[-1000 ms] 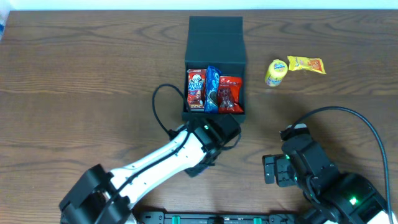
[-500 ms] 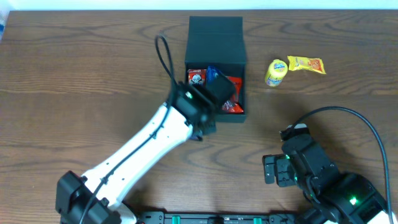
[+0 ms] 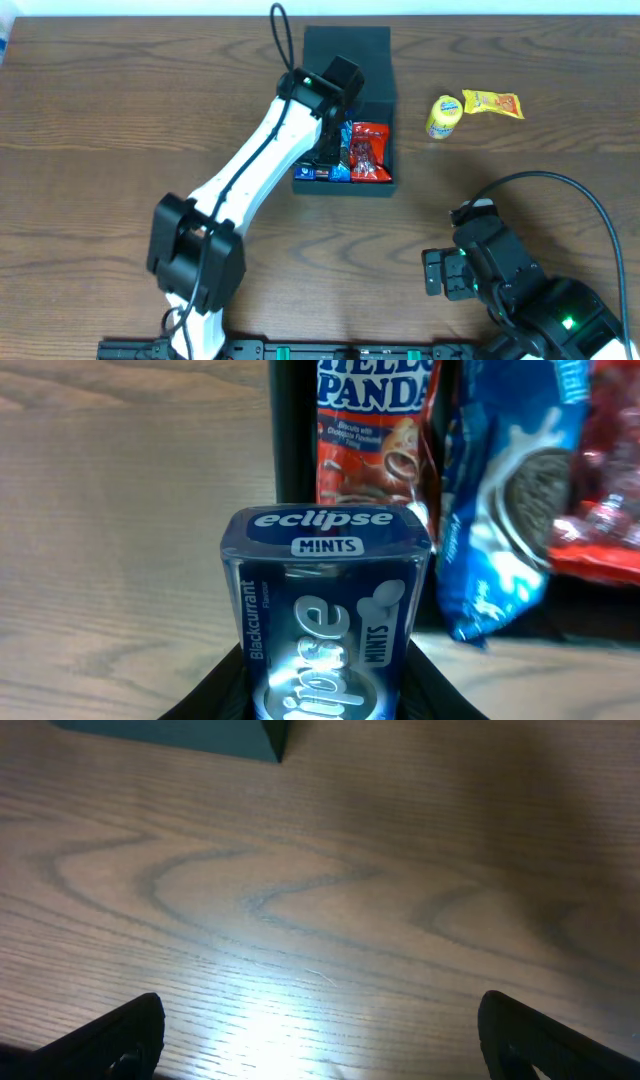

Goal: Pack container
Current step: 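Carry the Eclipse tin into the box's left side and release it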

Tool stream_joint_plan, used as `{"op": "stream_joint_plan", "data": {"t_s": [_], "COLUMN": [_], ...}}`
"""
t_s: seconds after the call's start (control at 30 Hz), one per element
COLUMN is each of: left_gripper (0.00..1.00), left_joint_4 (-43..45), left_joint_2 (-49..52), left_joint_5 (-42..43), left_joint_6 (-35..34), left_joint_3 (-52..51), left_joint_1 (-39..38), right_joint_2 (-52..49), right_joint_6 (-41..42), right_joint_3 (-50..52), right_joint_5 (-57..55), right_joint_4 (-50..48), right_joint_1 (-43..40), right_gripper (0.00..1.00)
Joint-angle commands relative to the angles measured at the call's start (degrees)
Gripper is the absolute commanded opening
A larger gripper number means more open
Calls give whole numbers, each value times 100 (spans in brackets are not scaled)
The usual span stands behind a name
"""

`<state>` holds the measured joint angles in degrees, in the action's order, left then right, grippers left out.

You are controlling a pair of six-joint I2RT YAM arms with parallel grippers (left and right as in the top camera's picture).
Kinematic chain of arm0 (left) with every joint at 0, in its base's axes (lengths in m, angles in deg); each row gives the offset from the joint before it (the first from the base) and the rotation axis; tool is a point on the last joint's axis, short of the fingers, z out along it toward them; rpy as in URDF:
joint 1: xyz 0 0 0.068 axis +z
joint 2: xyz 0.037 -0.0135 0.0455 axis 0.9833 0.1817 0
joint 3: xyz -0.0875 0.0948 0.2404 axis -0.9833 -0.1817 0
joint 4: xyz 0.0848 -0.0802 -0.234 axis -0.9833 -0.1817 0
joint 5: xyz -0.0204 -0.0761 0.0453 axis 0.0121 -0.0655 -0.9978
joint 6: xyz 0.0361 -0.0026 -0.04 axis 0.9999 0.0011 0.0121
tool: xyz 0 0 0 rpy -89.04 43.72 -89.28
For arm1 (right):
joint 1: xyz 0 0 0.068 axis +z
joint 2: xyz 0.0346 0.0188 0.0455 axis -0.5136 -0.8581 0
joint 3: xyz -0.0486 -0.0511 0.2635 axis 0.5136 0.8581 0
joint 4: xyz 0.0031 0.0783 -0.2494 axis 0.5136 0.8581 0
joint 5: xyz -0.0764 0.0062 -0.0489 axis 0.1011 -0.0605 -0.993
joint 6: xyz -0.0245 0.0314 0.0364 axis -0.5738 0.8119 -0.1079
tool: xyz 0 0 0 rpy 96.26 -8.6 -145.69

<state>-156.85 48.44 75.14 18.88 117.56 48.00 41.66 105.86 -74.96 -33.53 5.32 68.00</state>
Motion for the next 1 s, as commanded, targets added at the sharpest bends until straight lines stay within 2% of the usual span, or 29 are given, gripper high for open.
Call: {"op": "stream_joint_plan", "data": {"t_s": [0.0,0.67,0.8,0.97], "left_gripper": [6,6,16,23], "left_joint_4": [98,872,868,868], "left_joint_2": [251,824,824,824], "left_joint_5": [42,254,249,234], "left_joint_6": [332,437,437,435], "left_joint_3": [131,129,129,129], "left_joint_1": [109,234,234,236], "right_joint_2": [9,9,9,9], "right_joint_6": [103,103,103,103], "right_joint_3": [-2,-2,-2,-2], "right_joint_5": [-22,-24,-22,-22], "right_joint_4": [2,2,2,2], "right_joint_1": [37,37,37,37], "right_gripper": [99,99,99,99]}}
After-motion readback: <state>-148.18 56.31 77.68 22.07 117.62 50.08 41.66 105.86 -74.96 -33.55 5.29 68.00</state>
